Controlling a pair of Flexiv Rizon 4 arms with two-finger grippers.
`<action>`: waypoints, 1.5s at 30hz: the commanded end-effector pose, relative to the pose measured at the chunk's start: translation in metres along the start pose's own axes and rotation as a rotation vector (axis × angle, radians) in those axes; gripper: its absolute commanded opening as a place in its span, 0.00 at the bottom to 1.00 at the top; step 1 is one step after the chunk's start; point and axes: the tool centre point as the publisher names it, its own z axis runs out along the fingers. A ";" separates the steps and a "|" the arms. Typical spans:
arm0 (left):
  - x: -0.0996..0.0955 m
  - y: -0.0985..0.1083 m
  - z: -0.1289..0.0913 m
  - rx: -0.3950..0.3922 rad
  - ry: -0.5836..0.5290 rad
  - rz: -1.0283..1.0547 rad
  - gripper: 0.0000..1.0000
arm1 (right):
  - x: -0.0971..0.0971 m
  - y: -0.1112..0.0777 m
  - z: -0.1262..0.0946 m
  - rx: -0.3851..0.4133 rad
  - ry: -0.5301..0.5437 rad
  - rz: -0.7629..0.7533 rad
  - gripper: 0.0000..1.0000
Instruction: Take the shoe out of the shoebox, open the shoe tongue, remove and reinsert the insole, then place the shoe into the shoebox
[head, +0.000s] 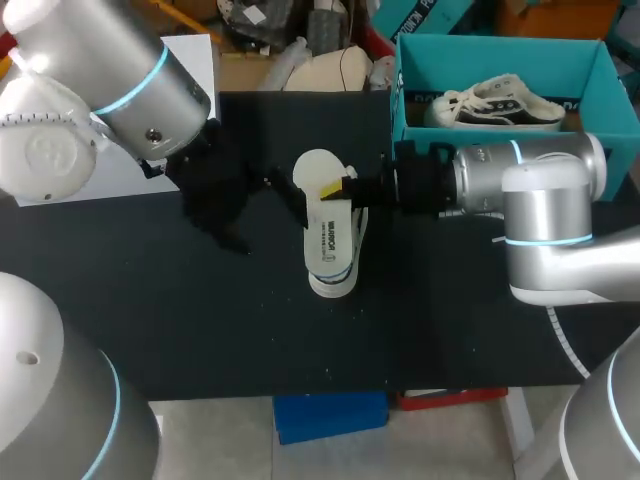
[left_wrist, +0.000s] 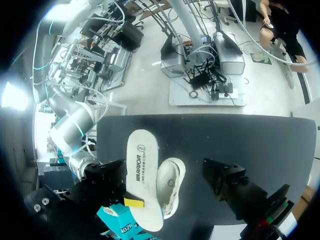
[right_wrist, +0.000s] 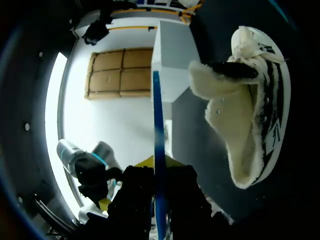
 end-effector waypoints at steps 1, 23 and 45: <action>0.005 -0.002 0.001 -0.007 -0.103 0.003 1.00 | 0.000 0.000 0.001 -0.002 -0.002 0.001 0.00; 0.040 0.000 0.007 0.026 -0.927 -0.006 1.00 | 0.000 0.000 0.001 -0.002 -0.002 0.001 0.00; 0.042 0.025 0.035 0.053 -1.251 -0.051 1.00 | 0.000 0.000 0.001 -0.002 -0.002 0.001 0.00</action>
